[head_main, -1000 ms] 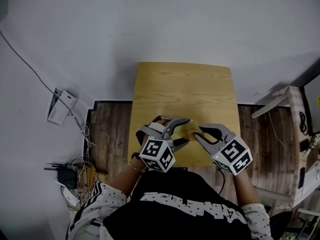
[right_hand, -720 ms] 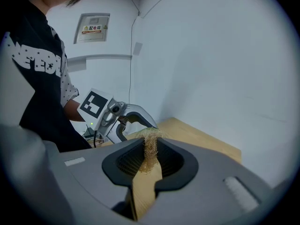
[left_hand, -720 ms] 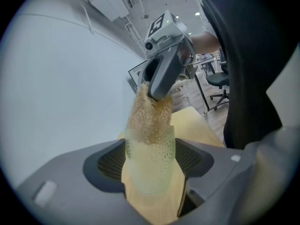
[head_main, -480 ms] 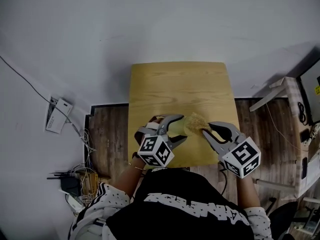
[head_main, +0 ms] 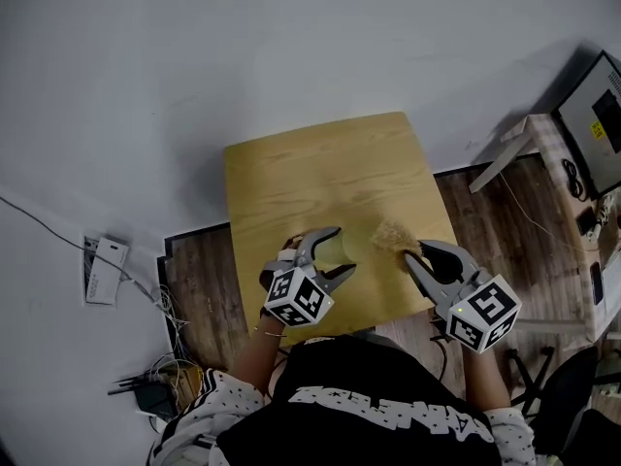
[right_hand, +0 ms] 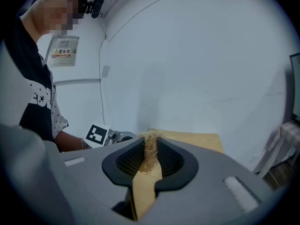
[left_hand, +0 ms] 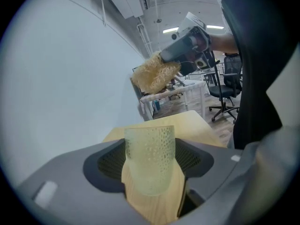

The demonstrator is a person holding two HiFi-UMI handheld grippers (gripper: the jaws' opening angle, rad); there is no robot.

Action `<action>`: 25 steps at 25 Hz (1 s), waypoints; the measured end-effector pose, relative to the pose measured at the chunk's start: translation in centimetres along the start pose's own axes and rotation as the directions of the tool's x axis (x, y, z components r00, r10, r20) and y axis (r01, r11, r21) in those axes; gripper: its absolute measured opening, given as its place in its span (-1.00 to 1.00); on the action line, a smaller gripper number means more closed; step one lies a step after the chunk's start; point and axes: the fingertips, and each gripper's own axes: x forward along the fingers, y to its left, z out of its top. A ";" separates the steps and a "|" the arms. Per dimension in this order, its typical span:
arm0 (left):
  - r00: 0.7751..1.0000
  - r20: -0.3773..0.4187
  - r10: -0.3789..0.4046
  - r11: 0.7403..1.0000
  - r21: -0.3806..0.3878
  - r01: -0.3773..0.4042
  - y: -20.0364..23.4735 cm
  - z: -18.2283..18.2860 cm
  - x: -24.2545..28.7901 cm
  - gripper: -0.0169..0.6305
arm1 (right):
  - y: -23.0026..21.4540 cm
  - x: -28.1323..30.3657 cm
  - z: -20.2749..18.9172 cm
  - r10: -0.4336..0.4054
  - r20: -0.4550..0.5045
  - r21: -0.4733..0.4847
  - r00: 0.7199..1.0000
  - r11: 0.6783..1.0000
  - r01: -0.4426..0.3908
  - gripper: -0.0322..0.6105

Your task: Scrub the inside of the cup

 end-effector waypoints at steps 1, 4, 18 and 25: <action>1.000 0.004 -0.003 1.000 -0.007 0.003 0.1 -0.1 0.4 0.07 | -0.3 -0.3 -0.1 -0.015 0.005 0.014 1.000 1.000 0.015 -0.63; 1.000 0.012 -0.007 1.000 -0.023 0.007 0.1 -0.6 1.5 0.07 | -0.9 -1.2 -0.4 -0.054 0.014 0.042 0.998 0.998 0.054 -0.63; 0.997 0.072 -0.028 0.991 -0.127 0.037 -0.4 -2.2 6.3 0.07 | -2.2 -3.9 -2.1 -0.186 0.004 0.147 0.983 0.972 0.183 -0.62; 0.992 0.126 -0.010 0.980 -0.198 0.036 0.3 -2.9 7.5 0.07 | -2.3 -4.2 -2.9 -0.223 -0.021 0.165 0.975 0.961 0.223 -0.62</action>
